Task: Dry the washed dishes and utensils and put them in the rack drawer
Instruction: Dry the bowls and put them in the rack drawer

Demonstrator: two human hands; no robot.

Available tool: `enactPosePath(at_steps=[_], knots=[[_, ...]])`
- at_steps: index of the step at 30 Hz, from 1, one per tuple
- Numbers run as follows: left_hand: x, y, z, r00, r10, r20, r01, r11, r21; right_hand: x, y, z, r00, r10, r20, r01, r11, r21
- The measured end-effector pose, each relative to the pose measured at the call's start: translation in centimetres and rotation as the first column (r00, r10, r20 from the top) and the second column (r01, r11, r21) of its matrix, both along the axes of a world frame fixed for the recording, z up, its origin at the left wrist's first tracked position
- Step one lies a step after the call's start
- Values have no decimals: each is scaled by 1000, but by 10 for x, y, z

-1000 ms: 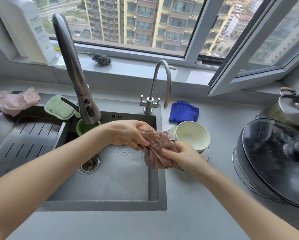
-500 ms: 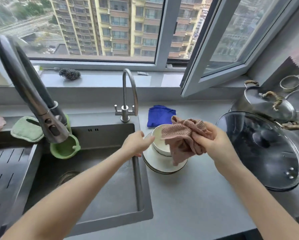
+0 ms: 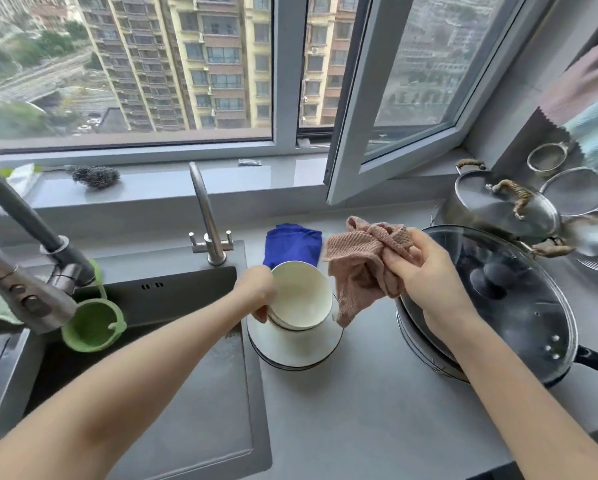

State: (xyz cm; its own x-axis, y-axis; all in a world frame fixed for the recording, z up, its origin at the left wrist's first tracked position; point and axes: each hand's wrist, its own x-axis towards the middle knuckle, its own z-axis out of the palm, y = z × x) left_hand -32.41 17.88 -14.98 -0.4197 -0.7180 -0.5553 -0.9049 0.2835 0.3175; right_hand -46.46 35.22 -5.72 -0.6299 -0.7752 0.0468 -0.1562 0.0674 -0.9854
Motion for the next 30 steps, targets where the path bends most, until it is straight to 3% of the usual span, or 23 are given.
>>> enactPosePath(at_steps=[9,13,16,18,20,23,25,28,30], knots=[[-20,19,26,958,-274,85,286,887,-362,-14,8,-2,999,19,31,-18,999,-28],[-19,34,19,878,-390,277,478,689,-545,-15,10,-2,999,36,27,-36,999,-23],[-15,40,19,813,-455,364,579,564,-589,-15,10,-4,999,33,14,-33,999,-21],[-13,40,25,823,-443,356,565,574,-593,-15,10,-5,999,30,-12,-30,999,-30],[-9,38,29,893,-383,235,445,687,-574,-14,12,-3,997,11,-77,-14,999,-44],[-1,29,35,982,-137,-128,68,897,-436,-10,14,-4,984,-87,-157,74,993,-89],[4,23,36,932,60,-359,-137,971,-194,-4,8,-8,966,-197,-168,178,977,-118],[10,22,43,737,380,-559,-268,924,273,17,-11,-20,939,-261,-223,234,962,-142],[15,24,46,656,454,-604,-240,883,403,34,-25,-35,875,-140,-463,121,990,-70]])
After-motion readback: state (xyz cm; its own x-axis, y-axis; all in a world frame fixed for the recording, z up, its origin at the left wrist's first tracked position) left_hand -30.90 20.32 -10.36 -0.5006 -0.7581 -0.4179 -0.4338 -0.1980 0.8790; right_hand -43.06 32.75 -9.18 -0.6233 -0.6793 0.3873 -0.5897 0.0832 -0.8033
